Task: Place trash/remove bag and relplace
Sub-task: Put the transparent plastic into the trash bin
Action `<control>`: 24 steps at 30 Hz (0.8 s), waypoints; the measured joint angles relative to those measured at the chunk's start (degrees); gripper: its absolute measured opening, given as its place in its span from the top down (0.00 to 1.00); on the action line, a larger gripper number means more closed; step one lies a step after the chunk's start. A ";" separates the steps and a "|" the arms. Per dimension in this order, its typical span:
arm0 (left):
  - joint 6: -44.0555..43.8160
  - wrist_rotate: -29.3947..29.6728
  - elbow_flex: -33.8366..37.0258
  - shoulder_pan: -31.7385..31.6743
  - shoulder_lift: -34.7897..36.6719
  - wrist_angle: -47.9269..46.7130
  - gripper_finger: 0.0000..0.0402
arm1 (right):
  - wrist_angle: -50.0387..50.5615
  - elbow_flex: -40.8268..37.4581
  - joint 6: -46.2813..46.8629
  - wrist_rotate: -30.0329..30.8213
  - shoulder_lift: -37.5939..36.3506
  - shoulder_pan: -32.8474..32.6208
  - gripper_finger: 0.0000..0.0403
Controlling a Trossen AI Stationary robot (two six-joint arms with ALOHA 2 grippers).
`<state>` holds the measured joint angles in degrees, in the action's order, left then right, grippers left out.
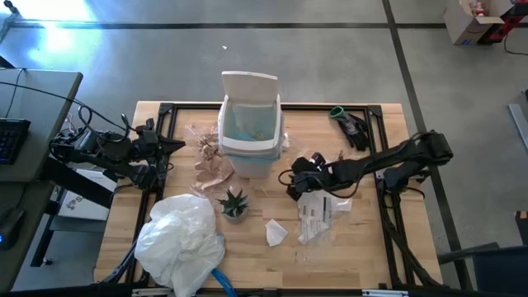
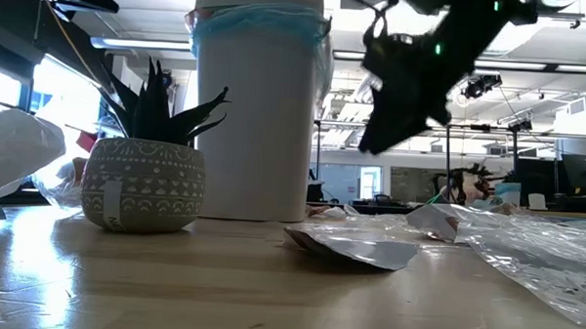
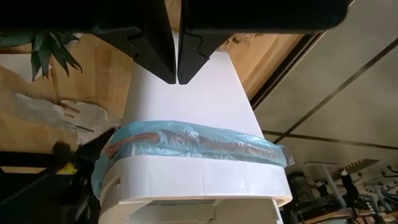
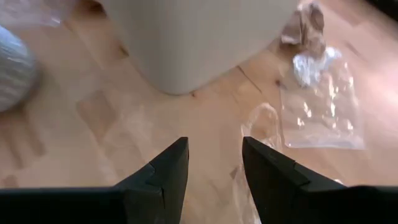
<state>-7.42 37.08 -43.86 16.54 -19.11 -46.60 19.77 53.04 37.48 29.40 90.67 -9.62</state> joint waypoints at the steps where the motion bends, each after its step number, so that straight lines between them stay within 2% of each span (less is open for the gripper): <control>1: -0.01 0.00 0.01 -0.01 -0.02 0.03 1.00 | -1.71 -1.07 -0.32 0.03 0.47 0.44 0.66; 8: -0.56 0.00 0.00 -0.01 -0.02 0.14 1.00 | -9.45 -5.26 -2.10 -3.32 5.01 4.50 0.66; 15: -0.63 -0.02 0.00 0.00 -0.02 0.13 1.00 | -13.74 -5.09 -5.43 -7.45 10.78 7.97 0.66; 19: -0.59 -0.03 0.00 0.01 -0.02 0.10 1.00 | -14.25 -4.83 -4.35 -7.06 13.41 9.56 0.67; 21: -0.59 -0.02 0.02 -0.01 -0.02 0.10 1.00 | -14.52 -4.77 -4.39 -7.32 14.08 10.15 0.70; 24: -0.70 -0.29 0.01 0.00 -0.02 0.08 1.00 | -14.66 -4.74 -4.49 -6.07 13.91 10.26 0.85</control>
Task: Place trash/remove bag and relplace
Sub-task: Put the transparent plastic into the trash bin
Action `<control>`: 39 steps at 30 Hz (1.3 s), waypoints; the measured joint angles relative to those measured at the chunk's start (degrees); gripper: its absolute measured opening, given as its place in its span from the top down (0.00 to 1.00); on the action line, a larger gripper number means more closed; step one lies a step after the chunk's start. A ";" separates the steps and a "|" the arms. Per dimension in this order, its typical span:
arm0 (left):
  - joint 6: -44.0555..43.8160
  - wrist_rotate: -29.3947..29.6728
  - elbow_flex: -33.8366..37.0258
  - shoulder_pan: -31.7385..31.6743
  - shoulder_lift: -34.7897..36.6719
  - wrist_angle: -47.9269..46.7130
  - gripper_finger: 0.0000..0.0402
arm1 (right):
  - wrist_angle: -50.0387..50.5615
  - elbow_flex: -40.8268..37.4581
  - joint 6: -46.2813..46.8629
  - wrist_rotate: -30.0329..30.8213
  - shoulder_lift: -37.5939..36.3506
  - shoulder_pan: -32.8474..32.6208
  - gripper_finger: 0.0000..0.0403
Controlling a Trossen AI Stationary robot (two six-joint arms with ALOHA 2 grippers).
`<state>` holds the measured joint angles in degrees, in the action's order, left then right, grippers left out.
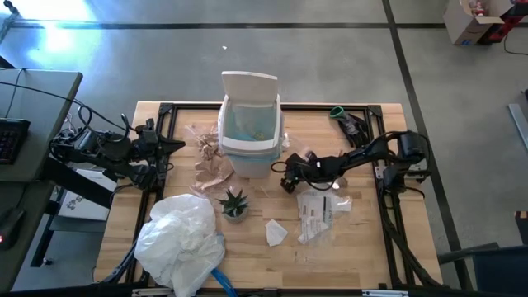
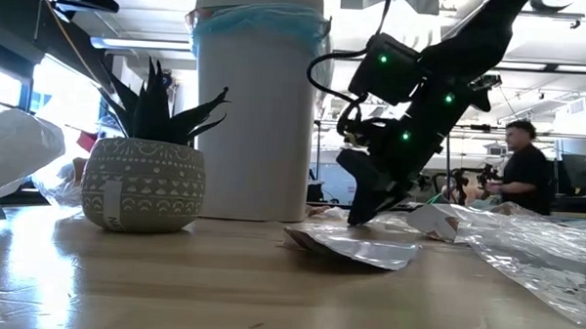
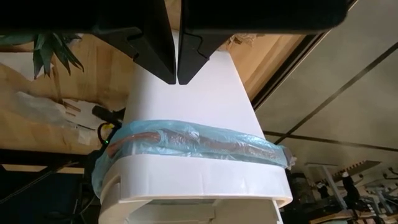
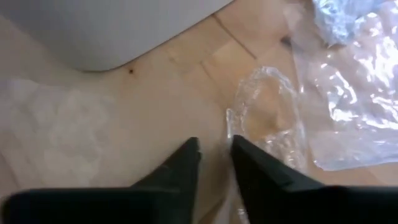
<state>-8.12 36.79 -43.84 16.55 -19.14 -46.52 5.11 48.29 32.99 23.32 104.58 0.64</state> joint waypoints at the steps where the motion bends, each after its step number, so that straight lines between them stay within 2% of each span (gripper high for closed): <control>1: -0.19 -0.26 -0.01 -0.01 0.00 0.02 1.00 | 0.04 -0.05 -0.47 0.33 -0.14 -0.04 0.92; 3: -0.13 -0.35 -0.01 -0.01 0.00 0.02 1.00 | 0.20 -0.20 -1.37 0.47 -0.78 0.03 0.97; 9: -0.20 -0.37 -0.01 -0.01 0.01 0.00 1.00 | 1.27 -0.42 0.83 0.79 -4.82 -2.76 1.00; 17: -0.20 -0.37 0.01 -0.01 0.02 -0.11 1.00 | 1.70 -0.39 1.16 1.69 -18.19 -10.70 1.00; 23: -0.22 -0.29 -0.01 -0.01 0.01 -0.13 1.00 | 0.39 -0.37 -1.78 -2.30 -28.87 -14.66 1.00; 27: -0.22 -0.24 -0.01 0.01 0.02 -0.09 1.00 | -4.68 -0.35 -6.45 -3.26 -34.07 -16.21 1.00; 32: 0.07 -0.16 -0.01 -0.01 0.02 -0.02 1.00 | -17.69 -0.26 -17.34 -5.68 -37.00 -15.47 1.00; 36: 0.11 -0.12 -0.01 -0.01 0.02 0.02 1.00 | -26.70 -0.18 -24.35 -9.99 -37.54 -11.63 1.00; 39: 0.11 -0.09 -0.01 -0.01 0.02 0.04 1.00 | -27.70 2.13 -27.21 -11.61 -36.74 -7.75 1.00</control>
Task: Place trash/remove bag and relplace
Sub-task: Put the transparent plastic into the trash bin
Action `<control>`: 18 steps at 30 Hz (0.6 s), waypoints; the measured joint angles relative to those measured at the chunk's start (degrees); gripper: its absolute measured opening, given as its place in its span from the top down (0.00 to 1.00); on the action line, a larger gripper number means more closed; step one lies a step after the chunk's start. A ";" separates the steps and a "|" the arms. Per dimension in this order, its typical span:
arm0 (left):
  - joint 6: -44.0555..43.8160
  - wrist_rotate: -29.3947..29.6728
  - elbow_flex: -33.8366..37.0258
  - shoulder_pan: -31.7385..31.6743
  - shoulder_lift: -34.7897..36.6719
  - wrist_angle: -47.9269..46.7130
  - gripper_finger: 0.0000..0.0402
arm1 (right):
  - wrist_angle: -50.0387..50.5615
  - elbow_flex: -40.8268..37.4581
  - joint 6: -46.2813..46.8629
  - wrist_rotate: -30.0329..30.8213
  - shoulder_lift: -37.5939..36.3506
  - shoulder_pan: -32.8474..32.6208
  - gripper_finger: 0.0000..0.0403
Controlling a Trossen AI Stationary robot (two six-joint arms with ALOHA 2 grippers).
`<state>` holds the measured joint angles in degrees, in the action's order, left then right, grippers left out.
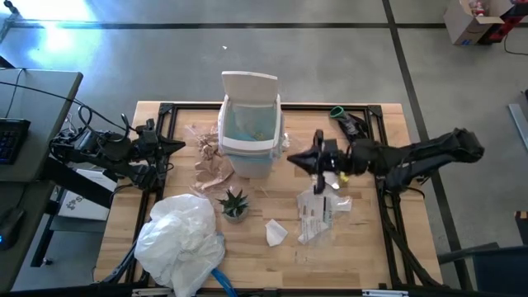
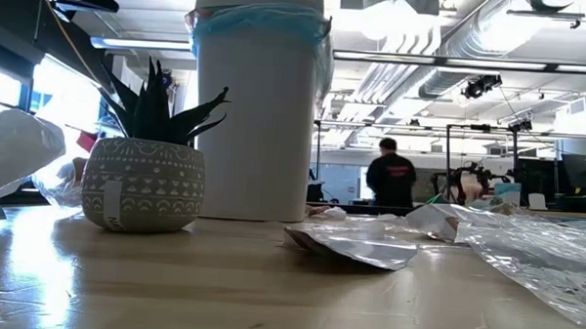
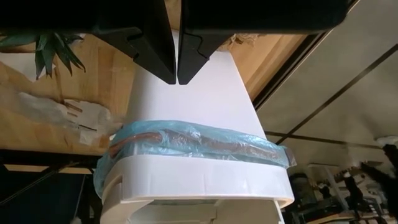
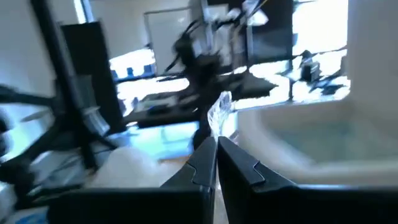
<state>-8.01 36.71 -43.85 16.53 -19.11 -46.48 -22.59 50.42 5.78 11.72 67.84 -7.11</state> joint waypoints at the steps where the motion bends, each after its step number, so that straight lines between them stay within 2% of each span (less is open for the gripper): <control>1: 0.00 0.05 0.00 0.00 0.00 0.04 1.00 | 0.01 1.08 -0.94 -0.29 0.49 1.24 1.00; 9: 0.09 1.29 0.01 0.00 -0.01 0.05 1.00 | 1.65 15.65 -6.07 -10.34 10.65 10.40 1.00; 18: -0.31 1.27 0.00 0.00 0.00 -0.02 1.00 | 23.14 34.59 -4.77 -11.95 26.06 16.06 1.00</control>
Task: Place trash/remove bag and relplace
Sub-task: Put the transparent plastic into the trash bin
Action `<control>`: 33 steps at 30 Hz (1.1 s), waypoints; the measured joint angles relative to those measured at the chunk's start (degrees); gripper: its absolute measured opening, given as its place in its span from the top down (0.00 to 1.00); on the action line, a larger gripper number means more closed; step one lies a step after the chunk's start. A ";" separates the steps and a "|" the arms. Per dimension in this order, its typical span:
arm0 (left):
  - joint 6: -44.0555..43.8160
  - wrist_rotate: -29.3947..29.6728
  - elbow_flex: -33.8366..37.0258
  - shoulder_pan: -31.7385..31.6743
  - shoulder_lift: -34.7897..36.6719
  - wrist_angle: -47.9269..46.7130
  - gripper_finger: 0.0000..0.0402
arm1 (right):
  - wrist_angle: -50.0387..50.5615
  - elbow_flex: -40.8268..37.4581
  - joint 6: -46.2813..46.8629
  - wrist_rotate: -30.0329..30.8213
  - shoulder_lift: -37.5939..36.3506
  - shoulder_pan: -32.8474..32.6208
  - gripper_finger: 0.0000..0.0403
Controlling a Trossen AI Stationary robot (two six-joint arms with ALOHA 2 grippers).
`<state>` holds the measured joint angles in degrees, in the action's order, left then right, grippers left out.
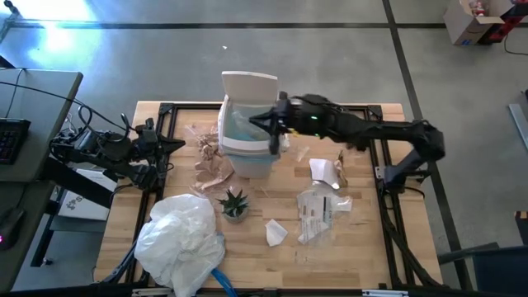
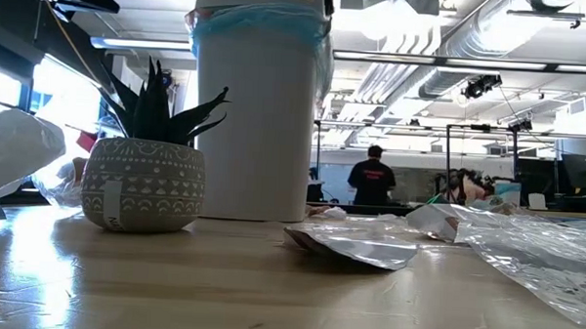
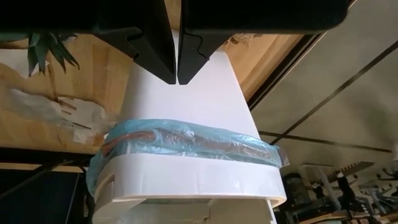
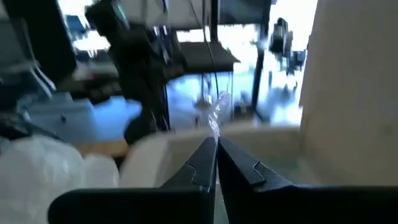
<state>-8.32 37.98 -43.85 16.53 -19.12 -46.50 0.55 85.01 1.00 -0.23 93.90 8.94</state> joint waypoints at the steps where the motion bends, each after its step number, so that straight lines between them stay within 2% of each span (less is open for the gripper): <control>1: 0.00 0.00 0.00 0.00 0.00 -0.01 1.00 | 2.31 1.40 0.30 0.03 1.05 0.14 1.00; 3: 0.00 -0.01 0.00 0.00 0.00 -0.01 1.00 | 6.59 3.71 0.35 0.51 2.58 0.16 1.00; 7: 0.46 -0.22 0.00 0.00 -0.01 -0.04 1.00 | 12.56 6.78 1.35 6.41 2.85 -0.29 1.00; 10: 0.91 -0.22 0.01 0.00 -0.01 -0.02 1.00 | 14.72 7.93 1.52 7.79 1.79 -0.72 0.95; 15: 0.96 -0.22 0.00 0.00 0.00 -0.04 1.00 | 15.59 8.14 1.55 8.01 -0.32 -1.76 0.78; 19: 0.96 -0.22 0.00 0.00 -0.02 -0.04 1.00 | 19.99 8.13 3.02 9.24 -1.35 -2.65 0.64; 23: 0.96 -0.22 0.00 0.00 -0.02 -0.09 1.00 | 22.26 8.13 3.97 10.15 -1.94 -3.75 0.54; 28: 0.98 -0.17 0.00 0.01 0.00 0.05 1.00 | 23.54 8.13 3.81 13.54 -1.92 -4.87 0.50; 33: 0.94 -0.15 0.02 0.00 -0.02 -0.01 1.00 | 19.80 8.09 3.11 12.60 -1.92 -4.94 0.50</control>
<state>-7.37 37.83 -43.84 16.53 -19.13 -46.50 20.35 93.10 4.11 12.37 91.98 4.01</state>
